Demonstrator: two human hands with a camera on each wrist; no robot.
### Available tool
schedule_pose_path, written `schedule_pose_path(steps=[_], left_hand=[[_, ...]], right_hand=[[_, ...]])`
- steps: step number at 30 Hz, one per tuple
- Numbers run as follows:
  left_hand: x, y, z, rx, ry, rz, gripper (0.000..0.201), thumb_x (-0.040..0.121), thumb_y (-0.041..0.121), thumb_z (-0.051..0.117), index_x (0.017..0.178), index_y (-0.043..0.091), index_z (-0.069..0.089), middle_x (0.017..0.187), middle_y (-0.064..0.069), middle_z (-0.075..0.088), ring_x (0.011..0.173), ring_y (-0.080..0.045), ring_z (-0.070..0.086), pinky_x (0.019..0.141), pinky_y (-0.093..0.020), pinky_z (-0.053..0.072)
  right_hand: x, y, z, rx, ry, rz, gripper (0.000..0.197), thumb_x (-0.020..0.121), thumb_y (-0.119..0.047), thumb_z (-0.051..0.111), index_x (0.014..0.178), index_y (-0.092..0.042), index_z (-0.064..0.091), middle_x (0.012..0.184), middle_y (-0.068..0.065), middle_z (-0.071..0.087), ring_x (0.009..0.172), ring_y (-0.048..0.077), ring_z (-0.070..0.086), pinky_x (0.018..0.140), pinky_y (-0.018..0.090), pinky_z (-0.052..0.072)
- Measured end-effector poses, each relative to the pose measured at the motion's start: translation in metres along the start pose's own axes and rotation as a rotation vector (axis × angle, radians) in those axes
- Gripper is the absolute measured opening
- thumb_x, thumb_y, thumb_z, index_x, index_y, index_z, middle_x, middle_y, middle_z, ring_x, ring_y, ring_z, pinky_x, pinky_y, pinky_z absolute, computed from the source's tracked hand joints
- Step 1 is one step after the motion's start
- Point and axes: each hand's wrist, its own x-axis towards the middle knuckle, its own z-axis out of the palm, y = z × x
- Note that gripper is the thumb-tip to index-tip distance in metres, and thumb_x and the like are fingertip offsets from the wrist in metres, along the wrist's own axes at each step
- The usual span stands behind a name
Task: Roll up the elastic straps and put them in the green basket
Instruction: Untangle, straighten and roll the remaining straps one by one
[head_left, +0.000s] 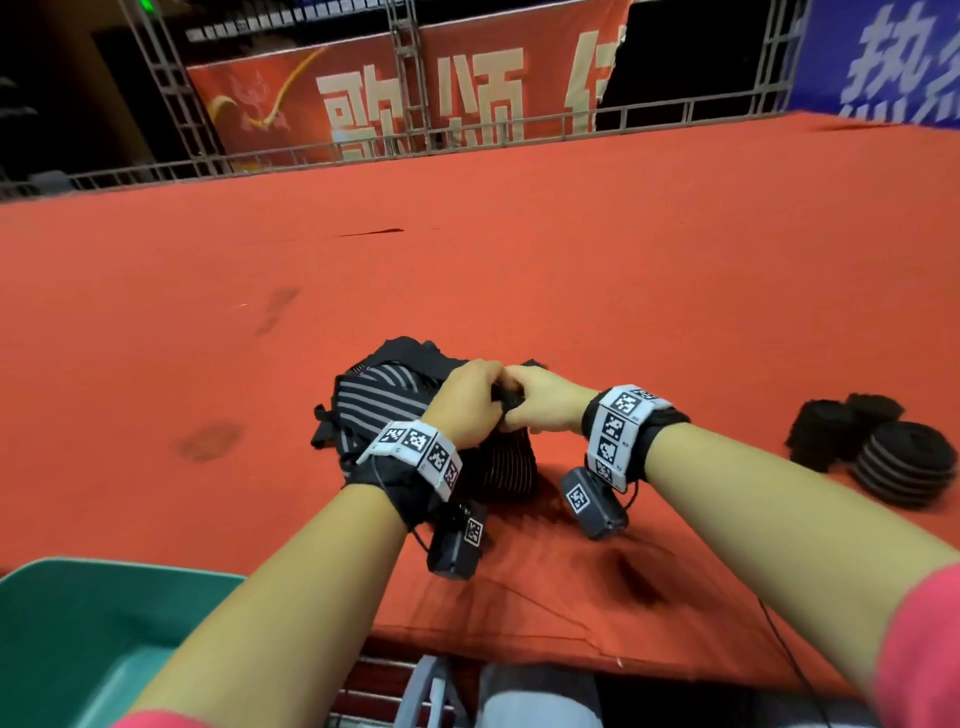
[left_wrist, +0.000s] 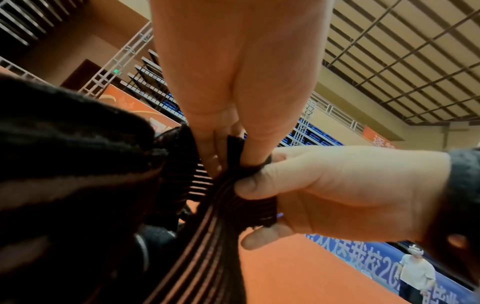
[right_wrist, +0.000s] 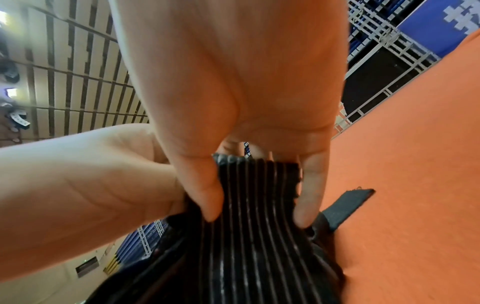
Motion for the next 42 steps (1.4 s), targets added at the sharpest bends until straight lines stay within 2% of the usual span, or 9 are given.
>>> schedule_pose_path(steps=[3,6,10,13,17,22,28,35,42], left_hand=[[0.001,-0.013,-0.004,-0.046,0.036,-0.016,0.02,0.082,0.004,0.063,0.099,0.014,0.063,0.104,-0.008,0.057,0.095,-0.026,0.057,0.088,-0.038,0.046],[0.002,-0.02,-0.01,0.0,0.102,-0.05,0.028,0.079,0.008,0.065,0.104,0.019,0.06,0.109,-0.005,0.053,0.099,-0.024,0.057,0.088,-0.04,0.049],[-0.002,-0.035,-0.014,0.166,-0.008,-0.24,0.042,0.077,0.021,0.07,0.116,0.023,0.055,0.116,-0.003,0.051,0.094,-0.024,0.06,0.08,-0.042,0.055],[-0.006,-0.043,-0.007,0.208,-0.112,-0.263,0.038,0.078,0.025,0.07,0.114,0.021,0.058,0.117,-0.005,0.055,0.094,-0.024,0.061,0.08,-0.044,0.056],[-0.008,-0.047,0.002,0.242,-0.093,-0.302,0.041,0.084,0.023,0.063,0.125,0.023,0.054,0.123,-0.004,0.045,0.105,-0.027,0.058,0.088,-0.044,0.052],[-0.005,-0.05,0.002,0.28,-0.118,-0.304,0.042,0.081,0.027,0.069,0.119,0.02,0.051,0.118,-0.004,0.048,0.101,-0.025,0.057,0.082,-0.04,0.051],[-0.005,-0.057,0.005,0.3,-0.066,-0.371,0.048,0.081,0.026,0.073,0.119,0.012,0.048,0.123,-0.01,0.043,0.098,-0.034,0.059,0.078,-0.043,0.053],[-0.01,-0.081,-0.005,0.296,-0.124,-0.505,0.054,0.085,0.026,0.071,0.126,0.005,0.043,0.132,-0.02,0.041,0.107,-0.039,0.058,0.078,-0.041,0.05],[-0.011,-0.105,-0.025,0.072,0.199,-0.643,0.058,0.085,0.022,0.07,0.13,0.001,0.039,0.131,-0.024,0.04,0.108,-0.046,0.055,0.083,-0.046,0.047]], right_hand=[[0.006,0.003,0.001,-0.014,0.023,0.02,0.006,0.08,-0.007,0.068,0.08,-0.01,0.063,0.073,0.011,0.061,0.067,0.027,0.065,0.063,0.048,0.061],[0.011,0.01,-0.001,-0.036,0.056,0.043,0.016,0.085,-0.009,0.063,0.095,0.002,0.068,0.088,0.024,0.07,0.078,0.035,0.071,0.065,0.05,0.06],[0.013,0.021,-0.01,0.068,0.106,0.09,0.012,0.093,-0.009,0.06,0.098,-0.003,0.07,0.092,0.015,0.07,0.078,0.026,0.068,0.069,0.041,0.061],[0.009,0.022,-0.014,0.138,0.106,0.092,0.015,0.097,-0.01,0.057,0.102,-0.007,0.07,0.092,0.009,0.066,0.082,0.019,0.061,0.068,0.036,0.058],[0.005,0.022,-0.018,0.16,0.117,0.064,0.02,0.097,-0.01,0.056,0.108,-0.003,0.072,0.09,0.011,0.064,0.08,0.02,0.058,0.069,0.039,0.055],[0.0,0.024,-0.023,0.2,0.151,0.09,0.019,0.097,-0.009,0.057,0.106,0.0,0.072,0.088,0.021,0.063,0.08,0.022,0.056,0.068,0.036,0.051],[-0.001,0.019,-0.027,0.284,0.255,0.133,0.014,0.098,-0.01,0.057,0.095,-0.008,0.071,0.086,0.011,0.061,0.079,0.021,0.056,0.068,0.037,0.053],[-0.005,0.02,-0.05,0.4,0.425,0.236,0.012,0.098,-0.005,0.054,0.088,-0.007,0.059,0.07,0.006,0.051,0.061,0.015,0.05,0.047,0.024,0.05],[-0.017,0.023,-0.064,0.485,0.338,0.212,0.01,0.099,-0.007,0.052,0.098,-0.011,0.061,0.089,0.009,0.058,0.074,0.014,0.055,0.062,0.027,0.047]])
